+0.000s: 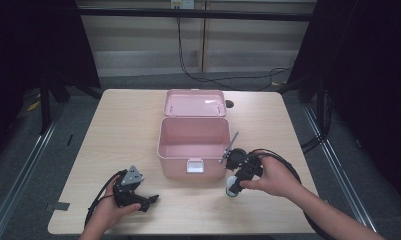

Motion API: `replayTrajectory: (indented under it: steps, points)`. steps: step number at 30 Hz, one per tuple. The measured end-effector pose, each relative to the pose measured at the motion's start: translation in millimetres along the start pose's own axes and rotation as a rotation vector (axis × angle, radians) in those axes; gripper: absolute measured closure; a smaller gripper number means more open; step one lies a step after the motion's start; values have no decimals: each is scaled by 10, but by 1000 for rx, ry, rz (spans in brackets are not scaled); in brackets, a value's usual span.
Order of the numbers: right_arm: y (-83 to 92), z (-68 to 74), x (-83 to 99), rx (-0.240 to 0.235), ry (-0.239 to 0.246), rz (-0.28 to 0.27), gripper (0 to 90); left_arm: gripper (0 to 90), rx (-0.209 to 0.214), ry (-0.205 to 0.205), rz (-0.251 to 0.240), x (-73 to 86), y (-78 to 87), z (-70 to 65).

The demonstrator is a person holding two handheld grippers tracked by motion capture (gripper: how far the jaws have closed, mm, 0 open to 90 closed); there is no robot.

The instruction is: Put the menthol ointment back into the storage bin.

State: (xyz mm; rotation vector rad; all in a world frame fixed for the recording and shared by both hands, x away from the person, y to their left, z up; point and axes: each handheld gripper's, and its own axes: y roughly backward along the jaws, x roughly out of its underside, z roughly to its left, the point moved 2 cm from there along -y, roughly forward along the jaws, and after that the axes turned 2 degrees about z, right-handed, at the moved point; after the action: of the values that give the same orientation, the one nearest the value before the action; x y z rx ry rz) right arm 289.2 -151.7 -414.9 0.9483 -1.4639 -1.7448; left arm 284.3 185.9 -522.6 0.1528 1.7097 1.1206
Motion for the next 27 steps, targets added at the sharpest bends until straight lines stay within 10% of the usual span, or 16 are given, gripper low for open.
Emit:
replayTrajectory:
  steps: [27]
  points:
    - [1000,-100,-228,-16,-73,-10,508,28,5,-7,4,-4,-3,-1]
